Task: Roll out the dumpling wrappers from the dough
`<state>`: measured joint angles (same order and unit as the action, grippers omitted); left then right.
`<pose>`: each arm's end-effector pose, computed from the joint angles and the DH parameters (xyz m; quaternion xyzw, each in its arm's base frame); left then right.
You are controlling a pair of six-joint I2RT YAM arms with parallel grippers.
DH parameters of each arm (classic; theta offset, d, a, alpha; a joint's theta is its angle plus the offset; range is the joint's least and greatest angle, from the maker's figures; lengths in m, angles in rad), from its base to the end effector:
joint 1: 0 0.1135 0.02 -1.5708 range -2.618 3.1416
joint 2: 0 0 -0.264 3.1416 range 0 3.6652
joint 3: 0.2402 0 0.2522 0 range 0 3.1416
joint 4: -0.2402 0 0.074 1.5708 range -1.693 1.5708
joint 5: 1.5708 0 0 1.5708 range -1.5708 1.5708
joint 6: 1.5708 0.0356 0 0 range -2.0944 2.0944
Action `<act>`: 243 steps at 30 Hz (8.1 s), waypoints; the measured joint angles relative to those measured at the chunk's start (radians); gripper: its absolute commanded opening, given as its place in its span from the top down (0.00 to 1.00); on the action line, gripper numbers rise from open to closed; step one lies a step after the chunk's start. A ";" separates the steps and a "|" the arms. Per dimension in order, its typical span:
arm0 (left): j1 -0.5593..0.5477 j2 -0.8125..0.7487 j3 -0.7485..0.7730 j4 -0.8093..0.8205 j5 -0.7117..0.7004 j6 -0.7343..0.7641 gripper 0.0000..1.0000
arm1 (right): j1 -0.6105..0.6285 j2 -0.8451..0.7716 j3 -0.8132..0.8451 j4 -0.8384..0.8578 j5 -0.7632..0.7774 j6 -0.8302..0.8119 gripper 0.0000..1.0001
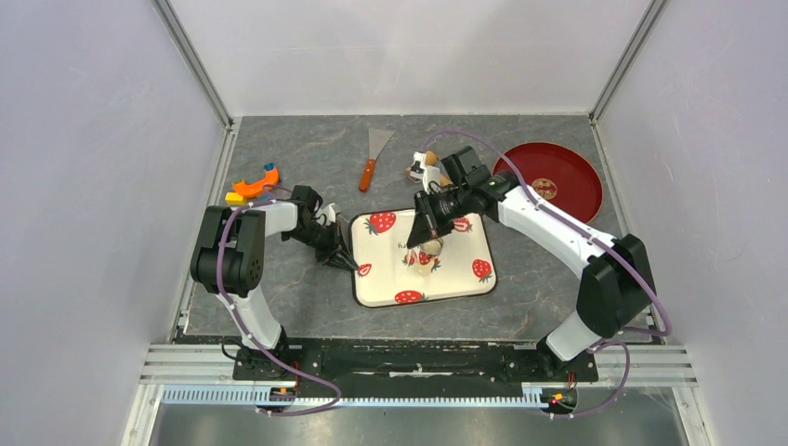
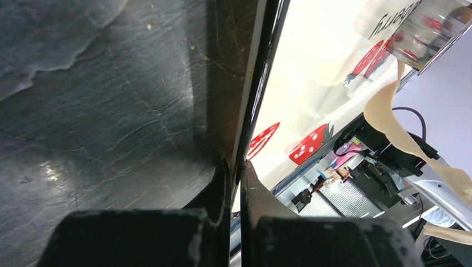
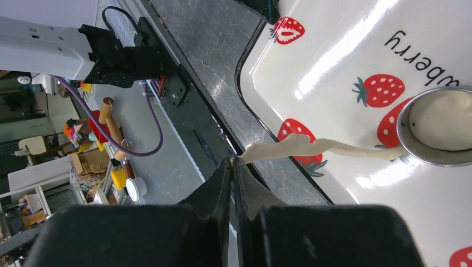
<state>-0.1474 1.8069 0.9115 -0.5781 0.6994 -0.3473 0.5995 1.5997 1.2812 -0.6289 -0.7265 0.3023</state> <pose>0.2850 -0.0655 0.1157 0.0770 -0.9353 0.3430 0.0395 0.2655 0.2101 0.2760 -0.2395 0.8638 0.4293 0.1106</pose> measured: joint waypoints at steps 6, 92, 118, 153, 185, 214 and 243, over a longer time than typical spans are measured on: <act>-0.001 0.000 0.002 -0.003 -0.002 0.001 0.98 | -0.002 -0.072 -0.003 -0.039 0.067 0.000 0.94; -0.018 -0.002 0.024 -0.035 -0.033 0.075 0.98 | -0.357 0.108 -0.189 0.106 0.495 -0.166 0.30; -0.030 -0.009 0.024 -0.035 -0.049 0.076 0.98 | -0.343 -0.020 -0.096 0.023 0.450 -0.219 0.37; -0.056 -0.041 -0.005 -0.047 -0.070 0.076 0.98 | -0.119 0.169 -0.168 0.114 0.409 -0.164 0.83; -0.067 -0.041 0.005 -0.058 -0.089 0.077 0.98 | -0.121 0.098 0.084 0.019 0.443 -0.155 1.00; -0.119 -0.033 0.011 -0.079 -0.085 0.072 0.98 | -0.099 0.675 0.624 0.081 0.458 -0.043 0.98; -0.146 -0.089 0.241 -0.002 -0.220 0.068 0.49 | -0.267 0.375 0.335 0.124 0.530 -0.063 0.02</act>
<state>-0.2935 1.7184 1.1522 -0.5800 0.4793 -0.2794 0.3325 1.9743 1.6165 -0.5053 -0.1967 0.2390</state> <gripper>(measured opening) 0.507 0.979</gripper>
